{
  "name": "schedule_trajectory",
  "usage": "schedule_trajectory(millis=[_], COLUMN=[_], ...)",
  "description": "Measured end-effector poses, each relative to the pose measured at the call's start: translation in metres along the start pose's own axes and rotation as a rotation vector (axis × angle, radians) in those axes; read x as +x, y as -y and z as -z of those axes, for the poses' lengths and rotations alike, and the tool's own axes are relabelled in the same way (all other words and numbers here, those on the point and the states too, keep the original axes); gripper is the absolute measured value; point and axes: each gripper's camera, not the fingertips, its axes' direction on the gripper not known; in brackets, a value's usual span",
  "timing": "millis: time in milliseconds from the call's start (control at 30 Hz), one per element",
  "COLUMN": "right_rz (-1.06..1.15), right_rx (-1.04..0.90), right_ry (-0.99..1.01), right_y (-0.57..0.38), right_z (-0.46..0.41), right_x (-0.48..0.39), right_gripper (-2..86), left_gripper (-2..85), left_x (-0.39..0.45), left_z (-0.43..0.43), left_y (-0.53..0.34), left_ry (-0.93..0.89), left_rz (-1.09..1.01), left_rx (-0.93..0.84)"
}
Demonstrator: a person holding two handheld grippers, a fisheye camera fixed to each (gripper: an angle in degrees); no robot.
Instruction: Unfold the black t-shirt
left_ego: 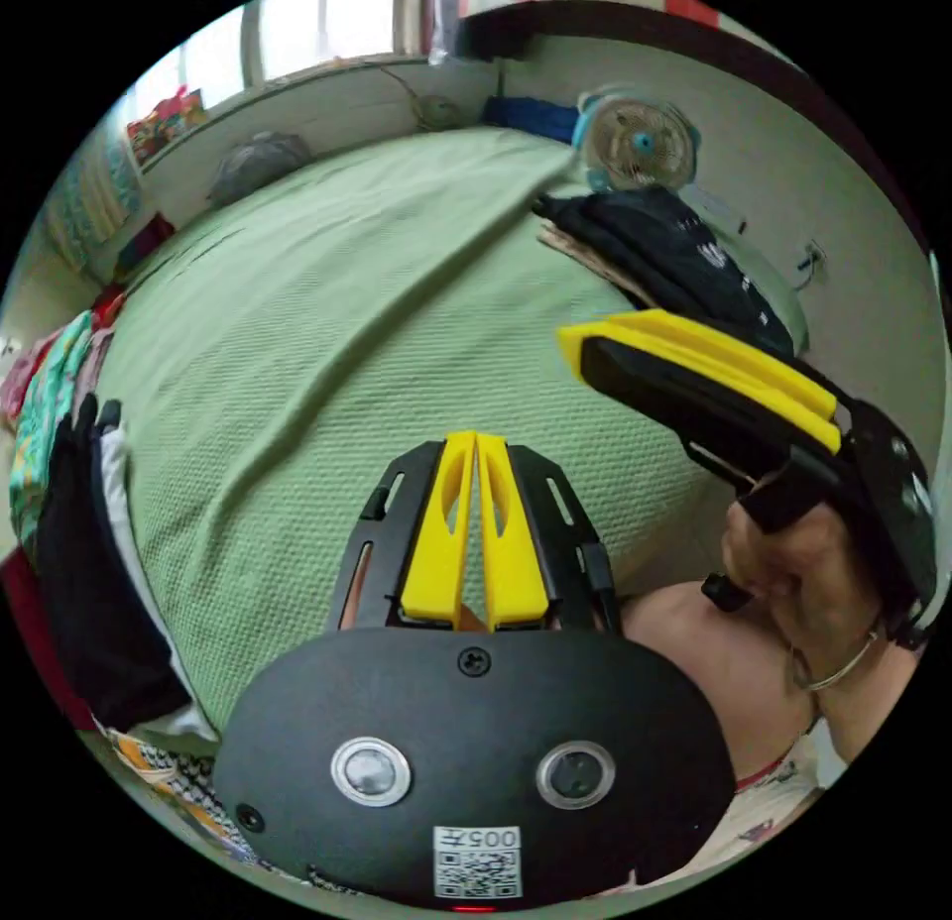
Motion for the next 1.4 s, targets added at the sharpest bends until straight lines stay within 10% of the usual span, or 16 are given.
schedule_trajectory(millis=[500, 1400], right_rz=[0.058, -0.109], right_rx=[0.085, -0.209], right_ry=[-0.373, -0.112], right_y=[-0.005, 0.127], right_z=[0.032, 0.133], right_x=[0.116, 0.287], right_gripper=[10.3, -0.9], left_gripper=[-0.5, -0.5], left_x=[0.029, 0.015], left_z=[-0.046, -0.111], left_y=[0.084, 0.113], left_ry=[0.018, 0.017], left_rz=[0.022, 0.096], left_rx=[-0.009, -0.065])
